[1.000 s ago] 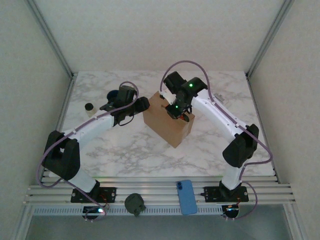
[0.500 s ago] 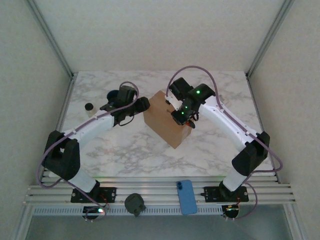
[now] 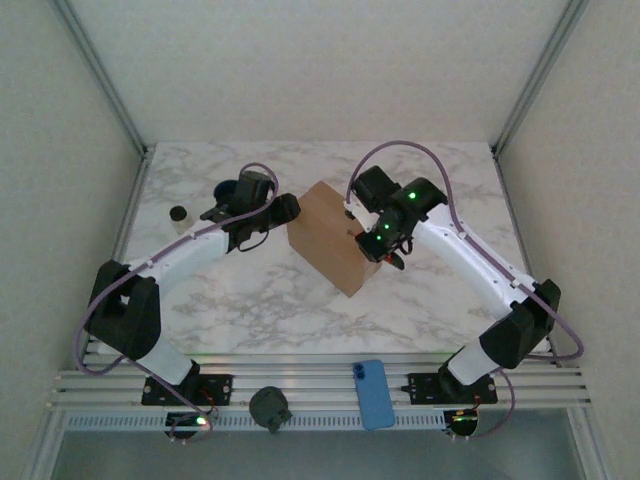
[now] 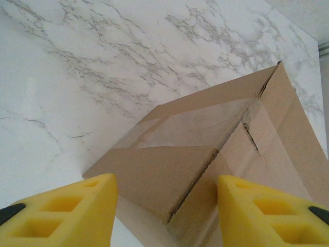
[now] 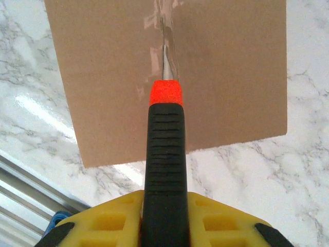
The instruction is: Unpack the express box
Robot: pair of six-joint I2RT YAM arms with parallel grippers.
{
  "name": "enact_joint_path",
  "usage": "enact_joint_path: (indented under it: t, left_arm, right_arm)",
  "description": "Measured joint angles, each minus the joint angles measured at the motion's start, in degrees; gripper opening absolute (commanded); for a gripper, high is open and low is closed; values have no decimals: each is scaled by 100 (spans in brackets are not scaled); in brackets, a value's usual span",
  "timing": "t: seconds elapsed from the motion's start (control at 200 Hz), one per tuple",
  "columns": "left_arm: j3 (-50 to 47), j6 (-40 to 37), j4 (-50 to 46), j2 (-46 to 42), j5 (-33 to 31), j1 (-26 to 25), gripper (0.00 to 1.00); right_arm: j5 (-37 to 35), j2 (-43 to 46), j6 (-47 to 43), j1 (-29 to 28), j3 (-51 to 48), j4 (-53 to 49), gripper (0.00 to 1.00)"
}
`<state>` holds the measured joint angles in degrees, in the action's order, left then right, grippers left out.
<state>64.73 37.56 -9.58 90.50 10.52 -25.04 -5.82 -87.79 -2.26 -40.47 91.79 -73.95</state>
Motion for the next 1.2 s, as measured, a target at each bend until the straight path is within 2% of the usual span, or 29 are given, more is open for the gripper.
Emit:
enact_joint_path:
  t: [0.536,0.981,1.197]
  left_arm:
    - [9,-4,-2,9,-17,2,51]
    - [42,-111,-55,9,-70,9,51]
    - [85,-157,-101,9,-330,153,51]
  right_arm:
    - [-212,656,214,-24,-297,-693,0]
    - [-328,658,358,-24,-216,-879,0]
    - [-476,634,466,-22,-94,-1362,0]
